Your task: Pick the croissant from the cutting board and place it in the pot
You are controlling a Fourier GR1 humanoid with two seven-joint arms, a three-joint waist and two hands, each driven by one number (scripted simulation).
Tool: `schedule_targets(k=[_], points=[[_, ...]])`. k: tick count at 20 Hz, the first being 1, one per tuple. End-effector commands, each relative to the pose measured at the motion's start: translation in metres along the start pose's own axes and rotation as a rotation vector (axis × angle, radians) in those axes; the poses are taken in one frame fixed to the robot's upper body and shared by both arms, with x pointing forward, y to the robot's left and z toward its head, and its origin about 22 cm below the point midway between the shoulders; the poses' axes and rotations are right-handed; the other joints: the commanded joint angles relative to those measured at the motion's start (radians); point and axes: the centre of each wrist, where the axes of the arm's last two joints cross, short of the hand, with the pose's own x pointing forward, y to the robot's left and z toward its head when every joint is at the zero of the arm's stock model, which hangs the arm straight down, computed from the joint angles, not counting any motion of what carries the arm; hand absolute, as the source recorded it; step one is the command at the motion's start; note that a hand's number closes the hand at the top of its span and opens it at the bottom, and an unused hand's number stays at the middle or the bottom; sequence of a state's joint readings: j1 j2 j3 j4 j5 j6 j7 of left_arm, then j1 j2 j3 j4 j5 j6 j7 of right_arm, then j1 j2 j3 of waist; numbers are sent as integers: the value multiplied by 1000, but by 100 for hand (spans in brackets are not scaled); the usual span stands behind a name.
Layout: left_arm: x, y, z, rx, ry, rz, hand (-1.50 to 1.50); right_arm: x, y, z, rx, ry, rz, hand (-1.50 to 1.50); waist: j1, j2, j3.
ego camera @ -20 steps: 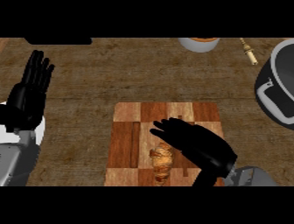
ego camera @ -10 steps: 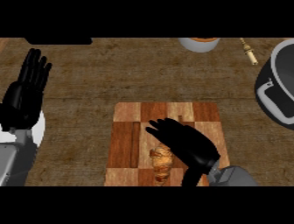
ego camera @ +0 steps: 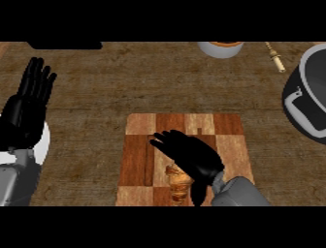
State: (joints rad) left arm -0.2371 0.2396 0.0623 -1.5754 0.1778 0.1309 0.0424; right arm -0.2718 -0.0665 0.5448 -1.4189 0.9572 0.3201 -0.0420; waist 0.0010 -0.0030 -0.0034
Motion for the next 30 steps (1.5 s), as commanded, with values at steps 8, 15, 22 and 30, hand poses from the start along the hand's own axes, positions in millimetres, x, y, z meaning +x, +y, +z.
schedule_targets(k=[8,15,22,30], points=[[4,-1,-7,0,0,-5,0,5,18,0,-22,-198,84,150,-1,2,3],[-3,6,0,-4,24,-8,0,10,31,-16,-81,-164,101,150,1,3,3],[0,-21,1,-4,-7,-11,0,20,-12,-9,-321,71,122,150,6,2,4],[4,-17,-7,-46,-13,11,0,-40,-99,-20,-692,837,19,150,49,23,1]])
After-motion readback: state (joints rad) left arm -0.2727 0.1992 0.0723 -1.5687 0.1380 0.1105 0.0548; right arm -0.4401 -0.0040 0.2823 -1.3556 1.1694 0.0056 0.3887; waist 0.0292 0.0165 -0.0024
